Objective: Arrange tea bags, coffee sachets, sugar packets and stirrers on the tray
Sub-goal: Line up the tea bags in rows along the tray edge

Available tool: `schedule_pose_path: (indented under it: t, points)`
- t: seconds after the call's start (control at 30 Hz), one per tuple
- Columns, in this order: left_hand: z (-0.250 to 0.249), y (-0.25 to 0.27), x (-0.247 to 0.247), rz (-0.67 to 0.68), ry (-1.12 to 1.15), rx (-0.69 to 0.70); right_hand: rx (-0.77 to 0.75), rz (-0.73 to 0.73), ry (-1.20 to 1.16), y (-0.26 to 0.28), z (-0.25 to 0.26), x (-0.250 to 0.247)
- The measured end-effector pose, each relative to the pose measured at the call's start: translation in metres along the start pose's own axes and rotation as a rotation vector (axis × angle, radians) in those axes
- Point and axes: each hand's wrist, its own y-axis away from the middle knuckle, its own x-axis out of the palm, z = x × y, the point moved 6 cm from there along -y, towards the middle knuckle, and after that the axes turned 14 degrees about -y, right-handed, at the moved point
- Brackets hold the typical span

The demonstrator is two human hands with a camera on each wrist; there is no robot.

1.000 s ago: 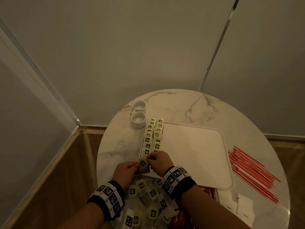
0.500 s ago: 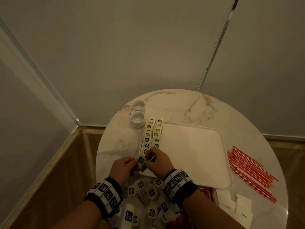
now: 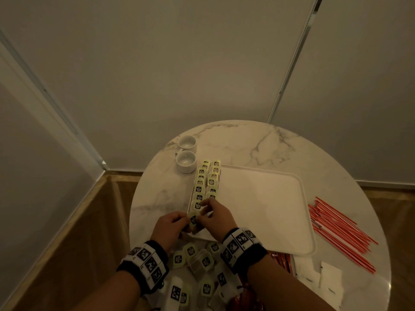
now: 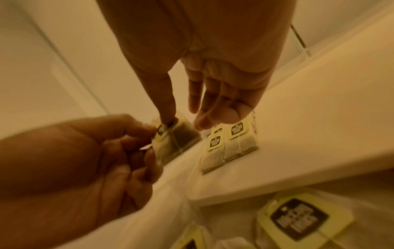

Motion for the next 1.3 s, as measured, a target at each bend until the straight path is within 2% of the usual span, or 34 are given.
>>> schedule_pose_path:
  t: [0.1, 0.2, 0.33, 0.43, 0.57, 0.83, 1.07, 1.3]
  points:
    - [0.0, -0.005, 0.001, 0.02, -0.121, 0.04, 0.079, 0.092, -0.035, -0.007, -0.006, 0.004]
    - [0.002, -0.01, 0.001, 0.013, -0.192, 0.056, 0.194, 0.12, -0.056, -0.013, -0.017, 0.004]
    - [0.008, -0.014, 0.0, -0.03, -0.357, 0.097, 0.312, 0.015, -0.127, -0.017, -0.029, 0.002]
    - [0.007, -0.013, 0.001, -0.027, -0.512, 0.209, 0.314, -0.057, -0.089, -0.02, -0.031, 0.008]
    - [0.014, -0.013, 0.005, 0.066, -0.71, 0.34, 0.256, -0.065, 0.116, -0.023, -0.026, 0.018]
    - [0.019, -0.005, 0.013, 0.118, -1.019, 0.468, 0.222, -0.111, 0.252, -0.023, -0.021, 0.019]
    - [0.018, 0.002, 0.018, 0.154, -1.044, 0.468, 0.217, -0.147, 0.169, -0.018, -0.018, 0.018]
    - [0.016, 0.002, 0.016, 0.105, -1.03, 0.465, 0.225, -0.171, 0.11, -0.021, -0.023, 0.014]
